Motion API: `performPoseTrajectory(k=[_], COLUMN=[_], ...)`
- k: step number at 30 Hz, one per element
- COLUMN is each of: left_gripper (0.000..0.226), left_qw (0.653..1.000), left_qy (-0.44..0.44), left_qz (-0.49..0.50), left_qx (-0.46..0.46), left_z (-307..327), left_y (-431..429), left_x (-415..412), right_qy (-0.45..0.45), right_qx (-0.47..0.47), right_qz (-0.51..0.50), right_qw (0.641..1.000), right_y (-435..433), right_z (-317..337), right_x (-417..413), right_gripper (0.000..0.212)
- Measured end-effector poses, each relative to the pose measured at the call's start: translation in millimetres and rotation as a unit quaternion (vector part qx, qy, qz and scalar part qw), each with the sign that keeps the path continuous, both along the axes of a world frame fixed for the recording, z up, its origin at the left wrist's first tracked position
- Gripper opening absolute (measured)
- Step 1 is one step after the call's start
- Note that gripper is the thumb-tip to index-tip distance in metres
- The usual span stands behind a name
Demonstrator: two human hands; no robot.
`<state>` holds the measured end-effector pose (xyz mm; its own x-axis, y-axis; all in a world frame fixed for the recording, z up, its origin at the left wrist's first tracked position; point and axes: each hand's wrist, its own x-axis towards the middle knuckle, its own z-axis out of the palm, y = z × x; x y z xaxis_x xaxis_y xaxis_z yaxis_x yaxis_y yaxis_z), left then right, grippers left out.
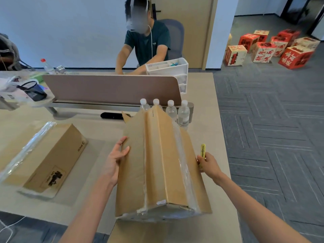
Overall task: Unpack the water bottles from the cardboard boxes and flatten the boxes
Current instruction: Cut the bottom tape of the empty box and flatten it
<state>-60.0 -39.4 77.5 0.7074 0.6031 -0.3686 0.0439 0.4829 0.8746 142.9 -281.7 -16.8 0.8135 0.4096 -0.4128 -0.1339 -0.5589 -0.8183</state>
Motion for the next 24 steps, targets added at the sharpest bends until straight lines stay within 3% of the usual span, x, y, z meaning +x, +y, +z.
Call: performPoseTrajectory(k=[7,13,19,24], left_gripper=[0.047,0.033,0.069,0.069], left_qw=[0.999,0.986,0.974,0.970], left_qy=[0.036,0.152,0.219,0.210], left_qz=[0.023,-0.016,-0.050,-0.112], left_qx=[-0.008,0.066,0.022,0.049], left_z=[-33,-56,-55,-60], left_y=[14,23,18,12], left_x=[-14,-30,-37,-30], right_qy=[-0.139,-0.234,-0.299,-0.330], right_qx=[-0.119,-0.190,-0.236,-0.259], right_qz=[0.055,0.123,0.156,0.186], right_qw=[0.982,0.946,0.912,0.888], right_y=[13,30,42,50], right_z=[10,12,13,14], right_x=[-4,-13,-19,-20], right_gripper=[0.023,0.025,0.031,0.032])
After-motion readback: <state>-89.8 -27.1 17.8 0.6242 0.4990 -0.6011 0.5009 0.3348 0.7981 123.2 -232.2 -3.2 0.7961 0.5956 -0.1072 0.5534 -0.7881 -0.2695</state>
